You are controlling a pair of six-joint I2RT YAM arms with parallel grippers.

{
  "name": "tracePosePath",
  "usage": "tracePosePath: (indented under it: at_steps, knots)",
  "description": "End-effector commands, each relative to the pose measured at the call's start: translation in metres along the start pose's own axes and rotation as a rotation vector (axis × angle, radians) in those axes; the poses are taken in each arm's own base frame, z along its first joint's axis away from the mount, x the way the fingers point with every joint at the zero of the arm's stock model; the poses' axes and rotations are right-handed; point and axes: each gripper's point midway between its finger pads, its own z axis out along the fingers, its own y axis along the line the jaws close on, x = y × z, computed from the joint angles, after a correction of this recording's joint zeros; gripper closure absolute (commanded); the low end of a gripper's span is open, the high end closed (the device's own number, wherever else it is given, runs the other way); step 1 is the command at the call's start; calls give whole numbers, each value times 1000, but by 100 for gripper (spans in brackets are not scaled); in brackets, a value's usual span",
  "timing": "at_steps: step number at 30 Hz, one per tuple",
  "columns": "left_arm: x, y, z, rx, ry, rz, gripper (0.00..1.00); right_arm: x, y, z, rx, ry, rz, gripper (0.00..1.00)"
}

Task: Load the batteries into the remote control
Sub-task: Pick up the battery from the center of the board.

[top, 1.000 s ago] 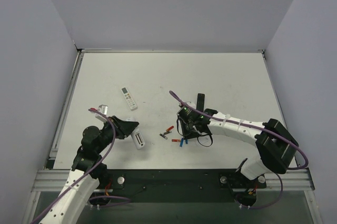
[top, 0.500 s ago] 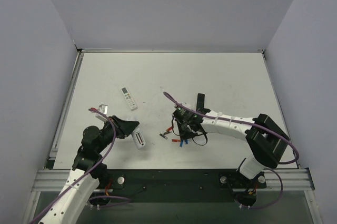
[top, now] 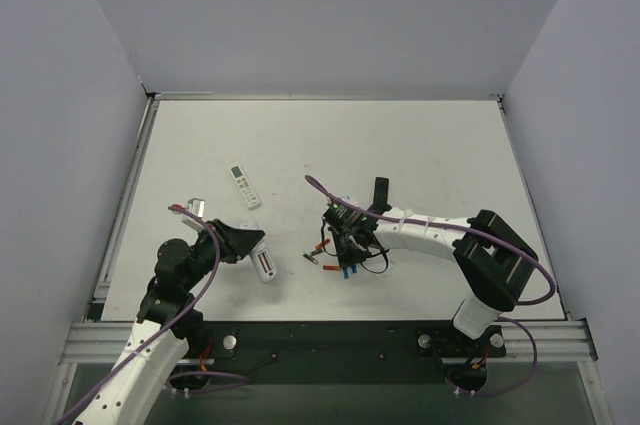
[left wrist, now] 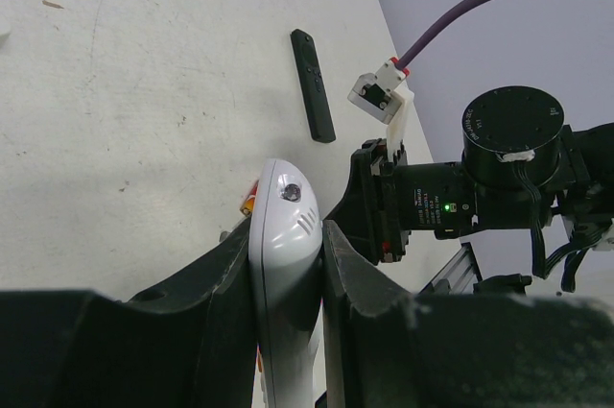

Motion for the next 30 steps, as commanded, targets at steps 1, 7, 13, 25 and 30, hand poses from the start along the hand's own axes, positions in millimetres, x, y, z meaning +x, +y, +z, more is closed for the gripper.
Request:
tracePosePath:
  at_steps: [1, 7, 13, 25, 30]
  knots:
    - [-13, -18, 0, 67, -39, 25, 100, 5, 3, 3, 16, 30, -8, 87]
    - [-12, -18, 0, 68, -39, 17, 100, 8, 3, 5, 29, 38, -26, 86]
    - [-12, -19, 0, 73, -39, 8, 100, 5, 1, 0, 64, 9, -71, 92]
    - [-17, -35, -1, 161, -69, -31, 100, -73, 54, -112, -204, -465, -133, 100]
    - [-23, -45, -2, 207, -96, -56, 100, -95, 96, -167, -427, -682, -183, 100]
